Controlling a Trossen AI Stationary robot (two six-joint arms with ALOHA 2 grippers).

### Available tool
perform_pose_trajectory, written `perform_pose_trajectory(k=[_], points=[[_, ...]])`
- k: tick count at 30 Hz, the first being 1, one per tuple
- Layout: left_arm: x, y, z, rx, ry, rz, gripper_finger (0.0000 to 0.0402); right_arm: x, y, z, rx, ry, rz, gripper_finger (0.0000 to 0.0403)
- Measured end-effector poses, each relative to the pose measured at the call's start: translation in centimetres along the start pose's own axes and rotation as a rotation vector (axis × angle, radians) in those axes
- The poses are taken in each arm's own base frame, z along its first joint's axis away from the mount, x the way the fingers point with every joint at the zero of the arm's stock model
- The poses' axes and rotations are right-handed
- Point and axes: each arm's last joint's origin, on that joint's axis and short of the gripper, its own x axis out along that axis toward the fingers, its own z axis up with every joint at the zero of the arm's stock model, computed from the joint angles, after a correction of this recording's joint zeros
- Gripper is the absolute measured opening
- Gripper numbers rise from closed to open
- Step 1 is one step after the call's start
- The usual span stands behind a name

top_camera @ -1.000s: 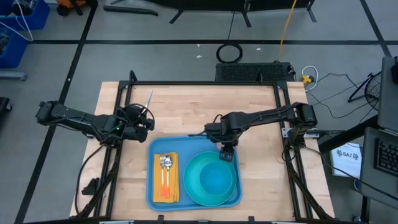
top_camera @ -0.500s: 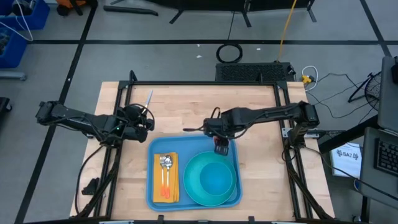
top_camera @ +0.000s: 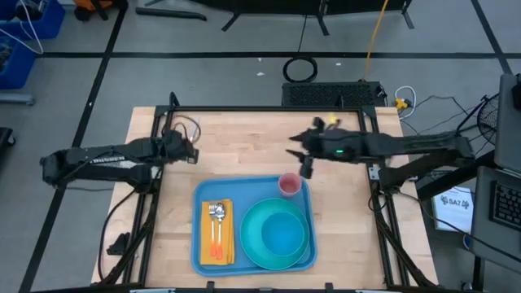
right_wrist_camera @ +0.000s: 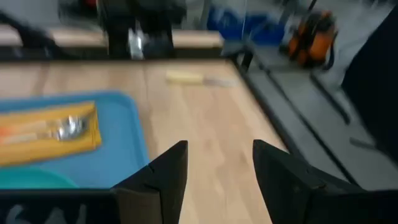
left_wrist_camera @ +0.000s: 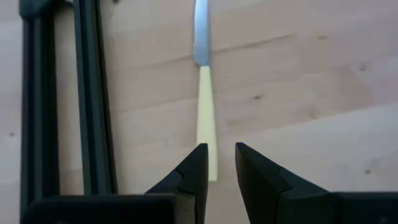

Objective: Set up tray
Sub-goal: Put the yellow knife on top of the yellow napkin to the right of the orange spoon

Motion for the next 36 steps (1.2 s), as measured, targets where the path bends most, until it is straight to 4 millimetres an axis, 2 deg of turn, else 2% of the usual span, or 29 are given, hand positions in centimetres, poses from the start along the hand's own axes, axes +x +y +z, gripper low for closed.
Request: perform_pose_trajectory(k=[7, 13, 19, 24, 30, 36], points=[[1.9, 1.4, 3.3, -0.123, 0.122, -0.153, 0.0085, -3.6, -1.7, -5.3, 0.052, -0.200, -0.021, 0.0169], [4.7, 2.3, 4.0, -0.167, 0.265, -0.069, 0.0085, -4.6, -2.0, -8.2, 0.061, -0.255, -0.023, 0.0168], [7.8, 1.5, 3.8, -0.143, 0.402, -0.058, 0.0085, -4.8, -2.0, -8.7, 0.057, -0.267, -0.020, 0.0170], [9.0, 1.2, 3.7, -0.122, 0.441, -0.006, 0.0085, -4.8, -1.9, -8.6, 0.054, -0.270, 0.006, 0.0171], [8.9, 1.1, 3.9, -0.114, 0.447, 0.003, 0.0085, -4.8, -1.9, -8.6, 0.058, -0.271, 0.007, 0.0171], [7.1, 0.6, 5.7, -0.063, 0.404, -0.011, 0.0085, -4.8, -1.9, -8.6, 0.062, -0.272, 0.007, 0.0171]])
